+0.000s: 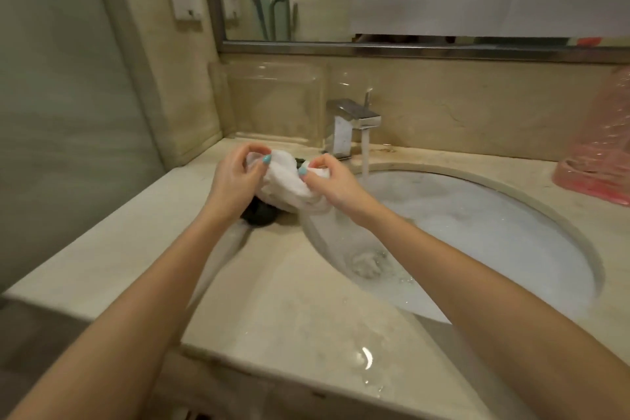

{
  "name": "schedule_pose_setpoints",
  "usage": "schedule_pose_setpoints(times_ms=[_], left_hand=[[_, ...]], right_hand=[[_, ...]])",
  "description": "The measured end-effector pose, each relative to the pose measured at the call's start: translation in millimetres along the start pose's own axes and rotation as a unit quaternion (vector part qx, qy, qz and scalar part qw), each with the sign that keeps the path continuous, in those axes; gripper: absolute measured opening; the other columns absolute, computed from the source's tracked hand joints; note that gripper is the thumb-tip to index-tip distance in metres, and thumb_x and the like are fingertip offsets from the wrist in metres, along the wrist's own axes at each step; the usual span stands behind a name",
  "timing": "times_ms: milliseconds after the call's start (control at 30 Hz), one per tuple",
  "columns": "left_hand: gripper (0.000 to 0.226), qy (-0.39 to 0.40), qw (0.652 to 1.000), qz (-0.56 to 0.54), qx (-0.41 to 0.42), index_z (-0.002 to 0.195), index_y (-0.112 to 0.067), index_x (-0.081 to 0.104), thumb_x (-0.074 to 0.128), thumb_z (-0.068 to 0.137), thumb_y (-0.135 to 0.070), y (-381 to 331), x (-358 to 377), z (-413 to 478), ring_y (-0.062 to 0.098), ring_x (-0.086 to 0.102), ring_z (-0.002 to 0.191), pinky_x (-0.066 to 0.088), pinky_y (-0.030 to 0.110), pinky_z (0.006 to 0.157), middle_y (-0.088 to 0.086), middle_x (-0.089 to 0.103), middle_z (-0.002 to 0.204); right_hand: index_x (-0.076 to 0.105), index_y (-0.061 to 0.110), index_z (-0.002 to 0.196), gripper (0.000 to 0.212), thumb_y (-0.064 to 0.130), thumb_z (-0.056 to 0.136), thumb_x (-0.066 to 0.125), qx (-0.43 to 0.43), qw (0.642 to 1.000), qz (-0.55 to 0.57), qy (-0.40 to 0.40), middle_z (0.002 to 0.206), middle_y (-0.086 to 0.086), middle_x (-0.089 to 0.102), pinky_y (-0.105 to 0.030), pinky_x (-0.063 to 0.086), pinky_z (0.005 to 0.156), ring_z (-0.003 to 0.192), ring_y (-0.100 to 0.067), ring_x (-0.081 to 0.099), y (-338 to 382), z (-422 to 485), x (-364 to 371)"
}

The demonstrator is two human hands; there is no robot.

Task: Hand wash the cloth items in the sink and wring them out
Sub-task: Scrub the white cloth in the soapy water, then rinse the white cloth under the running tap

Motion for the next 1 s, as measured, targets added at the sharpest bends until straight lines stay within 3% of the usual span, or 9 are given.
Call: schedule_pose_setpoints(times_ms=[133, 233, 367, 500, 633, 733, 800, 900, 1000], left_hand=[[0.020, 0.048, 0.996, 0.072, -0.010, 0.112, -0.015, 0.068, 0.052, 0.099, -0.014, 31, -26, -18, 0.010, 0.047, 0.103, 0.036, 0.023, 0.088, -0.002, 0.053, 0.109], [0.023, 0.060, 0.995, 0.065, -0.035, 0.114, -0.011, 0.069, 0.050, 0.100, -0.014, 41, -28, -15, 0.013, 0.048, 0.106, 0.034, 0.020, 0.088, 0.001, 0.055, 0.107], [0.021, 0.057, 0.989, 0.121, -0.069, 0.109, -0.010, 0.071, 0.054, 0.096, -0.010, 31, -17, 8, 0.026, 0.049, 0.118, 0.034, 0.027, 0.094, 0.013, 0.057, 0.117], [0.019, 0.041, 0.981, 0.177, 0.059, 0.105, -0.013, 0.071, 0.059, 0.091, -0.008, -26, 7, 20, 0.020, 0.044, 0.110, 0.030, 0.024, 0.088, 0.005, 0.052, 0.111], [0.018, 0.189, 0.954, 0.178, 0.151, 0.104, -0.013, 0.073, 0.066, 0.089, -0.019, -71, 89, 14, 0.021, 0.052, 0.104, 0.040, 0.031, 0.088, 0.008, 0.060, 0.106], [0.028, 0.371, 0.898, 0.219, 0.093, 0.116, -0.016, 0.068, 0.066, 0.091, -0.027, -63, 169, 0, 0.019, 0.058, 0.103, 0.045, 0.030, 0.086, 0.005, 0.065, 0.116], [0.038, 0.468, 0.850, 0.239, 0.044, 0.128, -0.015, 0.059, 0.063, 0.094, -0.030, -47, 212, -12, 0.019, 0.056, 0.107, 0.043, 0.028, 0.088, 0.004, 0.061, 0.126], [0.053, 0.521, 0.816, 0.247, 0.036, 0.143, -0.017, 0.044, 0.058, 0.096, -0.036, -40, 260, -19, 0.022, 0.046, 0.129, 0.036, 0.032, 0.106, 0.002, 0.047, 0.146], [0.063, 0.556, 0.815, 0.163, 0.011, 0.151, -0.027, 0.029, 0.056, 0.096, -0.041, -48, 299, -27, 0.021, 0.043, 0.134, 0.033, 0.032, 0.110, -0.003, 0.034, 0.155]], right_hand=[[0.049, 0.015, 0.124, 0.035, 0.030, 0.095, 0.060, -0.037, 0.995, -0.038, 0.085, 0.116, 0.007, 0.051, -0.006, 0.038, 0.073, 0.100, -0.005, 0.049, 5, -10, 31], [0.040, 0.011, 0.134, 0.043, 0.028, 0.098, 0.055, -0.057, 0.982, -0.121, 0.135, 0.116, 0.008, 0.040, -0.013, 0.032, 0.077, 0.105, -0.006, 0.041, 7, -16, 38], [0.044, 0.007, 0.135, 0.043, 0.032, 0.100, 0.050, -0.029, 0.979, -0.141, 0.144, 0.115, 0.001, 0.045, -0.022, 0.035, 0.078, 0.102, -0.012, 0.044, 10, -19, 26], [0.057, 0.013, 0.127, 0.036, 0.034, 0.099, 0.052, 0.037, 0.990, -0.125, 0.054, 0.114, 0.000, 0.059, -0.022, 0.040, 0.080, 0.103, -0.011, 0.054, -4, -17, -32], [0.065, 0.012, 0.119, 0.032, 0.032, 0.095, 0.060, 0.107, 0.959, -0.258, 0.045, 0.120, -0.005, 0.065, -0.028, 0.044, 0.089, 0.109, -0.019, 0.059, -57, -17, -101], [0.061, 0.017, 0.127, 0.036, 0.034, 0.094, 0.059, 0.181, 0.893, -0.394, 0.123, 0.132, -0.003, 0.060, -0.028, 0.041, 0.093, 0.116, -0.021, 0.056, -99, -28, -133], [0.047, 0.019, 0.141, 0.050, 0.036, 0.095, 0.057, 0.237, 0.840, -0.466, 0.148, 0.145, -0.002, 0.046, -0.030, 0.036, 0.101, 0.130, -0.024, 0.045, -120, -35, -154], [0.021, 0.018, 0.153, 0.070, 0.043, 0.096, 0.054, 0.308, 0.805, -0.487, 0.141, 0.159, -0.003, 0.024, -0.035, 0.029, 0.111, 0.143, -0.025, 0.028, -142, -44, -191], [0.020, 0.020, 0.154, 0.076, 0.052, 0.093, 0.054, 0.367, 0.804, -0.445, 0.143, 0.159, 0.000, 0.024, -0.034, 0.030, 0.109, 0.142, -0.024, 0.031, -156, -64, -216]])
Point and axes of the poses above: each hand's wrist, its own z-axis towards the middle knuckle, its own x-axis out of the palm, y = z × x, the point moved 5 cm from there along z, towards the middle knuckle
